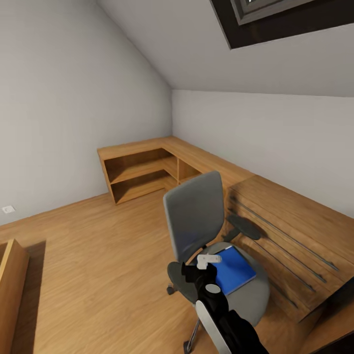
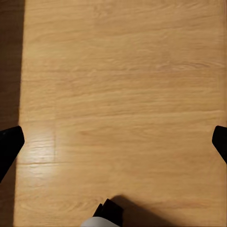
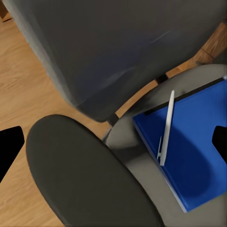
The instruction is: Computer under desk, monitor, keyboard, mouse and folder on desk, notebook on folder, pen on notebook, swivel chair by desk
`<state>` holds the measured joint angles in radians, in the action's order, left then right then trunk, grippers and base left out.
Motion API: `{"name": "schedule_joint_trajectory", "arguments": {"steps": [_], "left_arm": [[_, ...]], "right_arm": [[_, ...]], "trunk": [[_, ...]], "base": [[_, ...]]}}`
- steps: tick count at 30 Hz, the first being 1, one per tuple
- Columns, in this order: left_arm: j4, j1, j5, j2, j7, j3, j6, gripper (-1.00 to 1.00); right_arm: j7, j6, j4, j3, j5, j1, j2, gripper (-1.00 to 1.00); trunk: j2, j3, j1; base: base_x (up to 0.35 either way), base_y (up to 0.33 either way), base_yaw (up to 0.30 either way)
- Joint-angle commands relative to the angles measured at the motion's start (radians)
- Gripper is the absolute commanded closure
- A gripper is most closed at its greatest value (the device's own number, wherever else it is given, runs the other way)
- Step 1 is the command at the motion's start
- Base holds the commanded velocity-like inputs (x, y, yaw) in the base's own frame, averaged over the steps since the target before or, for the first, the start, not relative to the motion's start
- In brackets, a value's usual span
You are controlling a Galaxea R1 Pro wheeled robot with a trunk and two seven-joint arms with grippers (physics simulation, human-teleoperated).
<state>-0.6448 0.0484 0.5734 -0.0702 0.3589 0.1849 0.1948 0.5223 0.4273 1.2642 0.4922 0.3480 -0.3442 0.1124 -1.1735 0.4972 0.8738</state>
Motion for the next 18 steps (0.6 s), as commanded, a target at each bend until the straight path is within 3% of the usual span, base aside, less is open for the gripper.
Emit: {"name": "schedule_joint_trajectory", "arguments": {"steps": [1,4,6,12,18], "left_arm": [[-0.002,0.001,0.010,-0.002,0.007,0.008,0.006,-1.00],[-0.021,0.001,0.009,-0.003,0.006,0.006,0.007,-1.00],[-0.065,0.001,0.012,-0.005,0.007,-0.001,0.005,-1.00],[-0.114,0.001,0.015,-0.008,0.009,-0.008,0.003,-1.00],[-0.120,0.001,0.016,-0.008,0.010,-0.009,0.003,-1.00]], "right_arm": [[0.009,0.003,0.001,0.001,0.008,-0.001,0.000,-1.00],[0.009,0.003,0.004,-0.016,0.009,-0.001,-0.014,-1.00],[0.002,0.004,0.007,-0.063,0.012,-0.001,-0.036,-1.00],[-0.006,0.005,0.000,-0.153,0.011,-0.002,-0.063,-1.00],[-0.006,0.004,-0.005,-0.170,0.008,-0.002,-0.074,-1.00]], "trunk": [[-0.001,0.001,0.000],[-0.001,0.001,0.000],[-0.001,0.001,0.000],[-0.036,0.017,0.019],[-0.078,0.035,0.042]], "base": [[0.037,-0.015,0.000],[0.015,-0.006,0.000],[0.005,-0.002,0.000],[0.001,0.000,0.000],[0.000,0.000,0.000]]}}
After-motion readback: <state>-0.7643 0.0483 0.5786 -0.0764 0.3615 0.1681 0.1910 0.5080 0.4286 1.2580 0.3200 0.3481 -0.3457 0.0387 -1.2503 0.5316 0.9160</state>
